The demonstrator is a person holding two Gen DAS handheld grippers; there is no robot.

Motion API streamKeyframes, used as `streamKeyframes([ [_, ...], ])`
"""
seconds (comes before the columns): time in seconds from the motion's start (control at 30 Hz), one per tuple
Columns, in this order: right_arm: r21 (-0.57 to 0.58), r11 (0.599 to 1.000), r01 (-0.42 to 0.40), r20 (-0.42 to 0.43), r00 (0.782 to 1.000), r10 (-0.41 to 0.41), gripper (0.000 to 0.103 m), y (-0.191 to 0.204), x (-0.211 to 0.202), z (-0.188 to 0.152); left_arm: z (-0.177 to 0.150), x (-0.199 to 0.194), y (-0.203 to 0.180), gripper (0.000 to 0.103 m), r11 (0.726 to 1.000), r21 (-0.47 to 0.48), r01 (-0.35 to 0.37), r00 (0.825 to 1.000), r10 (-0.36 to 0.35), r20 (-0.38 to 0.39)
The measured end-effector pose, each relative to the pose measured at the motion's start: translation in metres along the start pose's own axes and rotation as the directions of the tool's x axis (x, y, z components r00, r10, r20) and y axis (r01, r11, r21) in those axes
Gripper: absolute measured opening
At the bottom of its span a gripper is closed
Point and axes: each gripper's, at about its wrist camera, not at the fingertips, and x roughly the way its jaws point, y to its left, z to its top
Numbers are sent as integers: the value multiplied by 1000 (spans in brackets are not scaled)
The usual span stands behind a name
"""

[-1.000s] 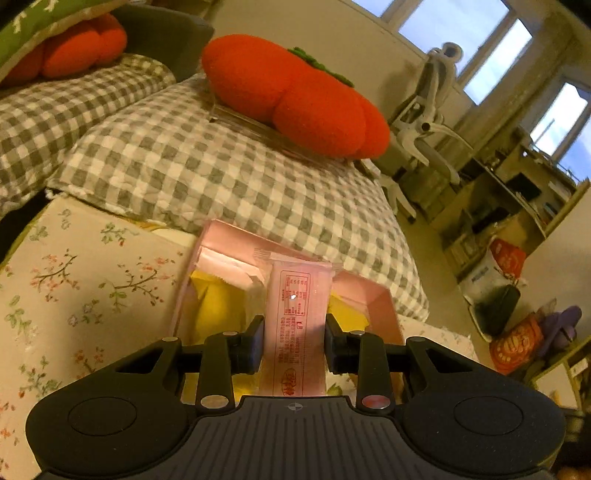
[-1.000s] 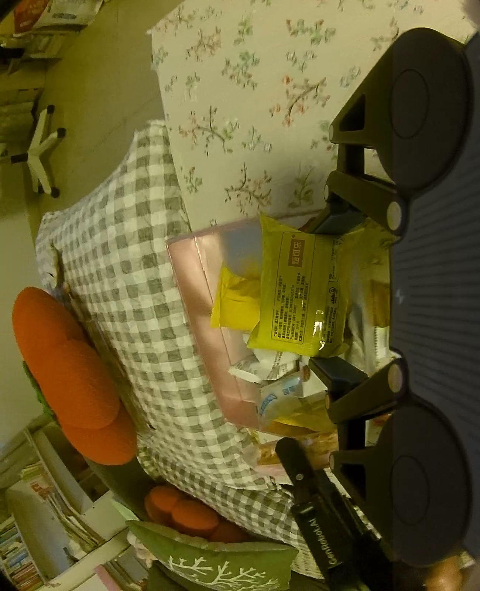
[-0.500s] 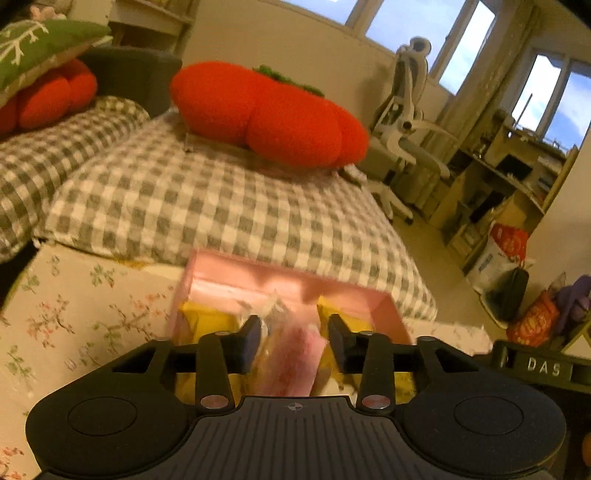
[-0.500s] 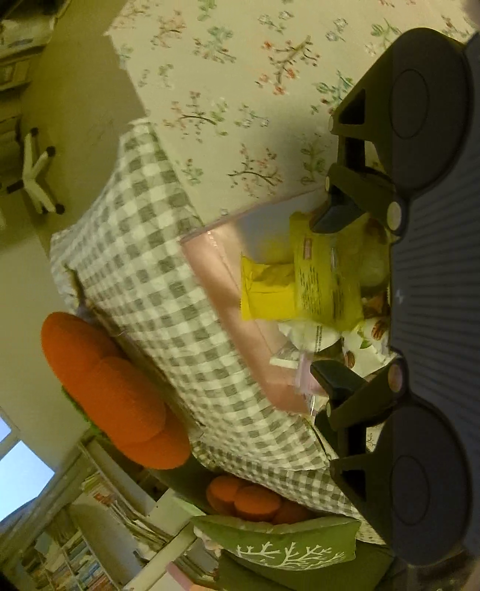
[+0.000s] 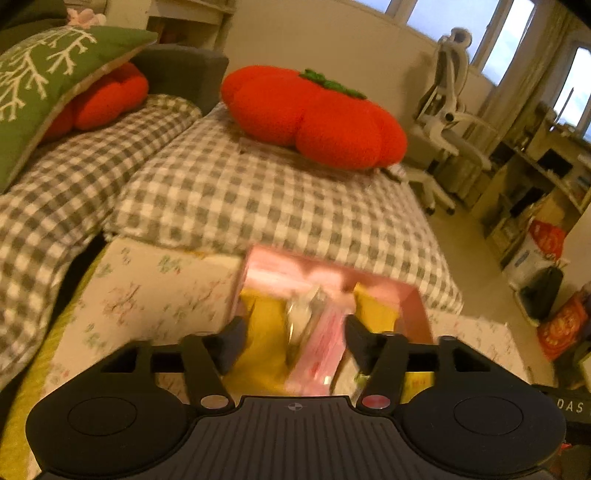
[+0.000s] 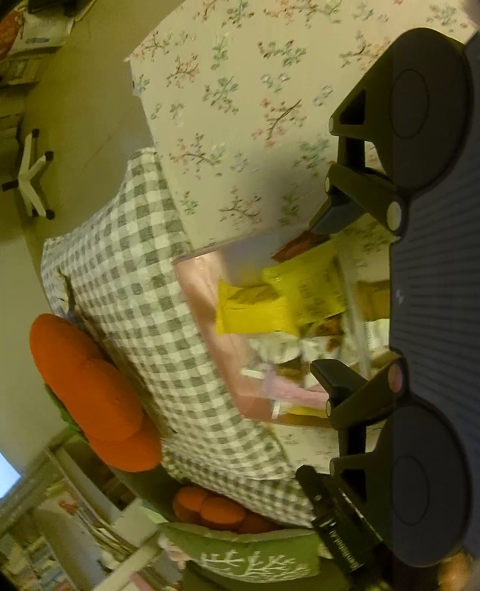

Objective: Organize snacks
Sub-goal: 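Carry both snacks over the pink box and open both grippers to drop them, then grasp the gold bar with the right gripper while the left grasps the red candy wrapper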

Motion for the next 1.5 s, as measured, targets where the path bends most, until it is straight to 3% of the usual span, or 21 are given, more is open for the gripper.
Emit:
streamKeyframes([
  [0.2, -83, 995, 47, -100, 993, -56, 71, 3, 13, -26, -38, 3, 3, 74, 1000, 15, -28, 993, 29, -118],
  [0.33, -107, 992, 65, -133, 988, -79, 69, 5, 24, -35, -57, 22, 8, 82, 999, 45, -24, 976, 33, -216],
  [0.43, -103, 992, 70, -151, 985, -86, 69, 4, 32, -37, -69, 35, 6, 83, 994, 90, -54, 962, 76, -261],
  [0.67, -188, 977, 102, -169, 976, -134, 69, 16, 45, -49, -80, 43, -2, 93, 982, 177, -71, 959, 117, -260],
  [1.03, -232, 971, 55, -213, 971, -106, 65, 23, 59, -60, -78, 62, 1, 95, 981, 135, -137, 940, 171, -295],
  [1.27, -230, 973, 19, -240, 968, -76, 61, 27, 66, -65, -76, 68, 2, 96, 987, 119, -113, 939, 145, -313],
  [1.43, -278, 960, 18, -264, 960, -94, 48, 33, 73, -69, -76, 70, 3, 96, 983, 142, -119, 937, 159, -312],
  [1.5, -284, 959, 6, -273, 958, -87, 36, 33, 72, -71, -75, 70, 7, 96, 985, 126, -116, 939, 150, -311],
])
